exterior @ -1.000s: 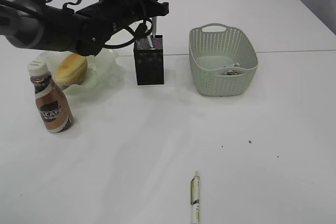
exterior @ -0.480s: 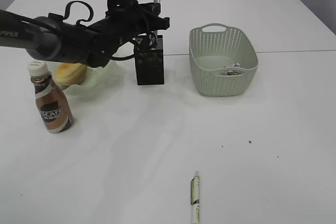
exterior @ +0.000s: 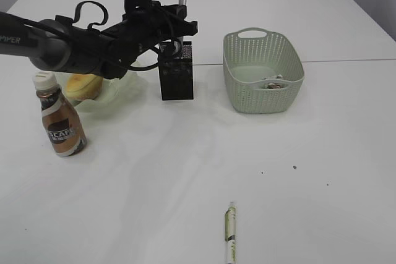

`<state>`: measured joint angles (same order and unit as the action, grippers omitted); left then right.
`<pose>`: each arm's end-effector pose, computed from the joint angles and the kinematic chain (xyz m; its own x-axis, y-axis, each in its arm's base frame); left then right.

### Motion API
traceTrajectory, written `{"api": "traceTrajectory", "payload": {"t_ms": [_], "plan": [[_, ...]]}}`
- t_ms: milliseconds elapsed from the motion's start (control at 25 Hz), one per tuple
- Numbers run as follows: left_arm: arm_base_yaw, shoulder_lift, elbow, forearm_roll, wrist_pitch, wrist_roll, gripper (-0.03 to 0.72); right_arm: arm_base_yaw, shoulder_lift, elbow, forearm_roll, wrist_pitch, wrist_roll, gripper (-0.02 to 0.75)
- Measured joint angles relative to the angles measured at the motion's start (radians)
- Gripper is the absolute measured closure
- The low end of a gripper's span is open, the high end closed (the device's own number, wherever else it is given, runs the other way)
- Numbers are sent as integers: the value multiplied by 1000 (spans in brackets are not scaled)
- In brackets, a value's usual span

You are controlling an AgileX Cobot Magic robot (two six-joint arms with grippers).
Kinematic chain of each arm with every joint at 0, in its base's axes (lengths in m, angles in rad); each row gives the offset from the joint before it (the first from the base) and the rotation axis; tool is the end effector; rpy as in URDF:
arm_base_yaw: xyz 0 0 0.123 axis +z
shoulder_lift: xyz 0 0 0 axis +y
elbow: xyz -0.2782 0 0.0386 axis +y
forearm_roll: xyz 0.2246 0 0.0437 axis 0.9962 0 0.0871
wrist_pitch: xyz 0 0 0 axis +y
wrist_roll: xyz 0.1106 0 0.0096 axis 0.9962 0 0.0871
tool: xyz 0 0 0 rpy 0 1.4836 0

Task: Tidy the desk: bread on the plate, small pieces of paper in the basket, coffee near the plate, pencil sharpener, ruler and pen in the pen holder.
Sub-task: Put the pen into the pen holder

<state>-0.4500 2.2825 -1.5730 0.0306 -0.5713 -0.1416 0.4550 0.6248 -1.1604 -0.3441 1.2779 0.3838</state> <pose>0.4680 -0.2281 0.1895 -0.0978 -0.0811 -0.9919 0.4414 0.8897 -0.1163 0.0626 -0.0093 0.4066 -0.5647 0.0156 -0.8251 -0.0275 0.9989 0.0377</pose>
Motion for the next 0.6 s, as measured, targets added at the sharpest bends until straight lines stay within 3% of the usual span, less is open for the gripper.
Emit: {"api": "traceTrajectory", "payload": {"t_ms": [600], "plan": [[0,0,0,-2,34,0,604,0,0,0,-4,-2,0,386]]}}
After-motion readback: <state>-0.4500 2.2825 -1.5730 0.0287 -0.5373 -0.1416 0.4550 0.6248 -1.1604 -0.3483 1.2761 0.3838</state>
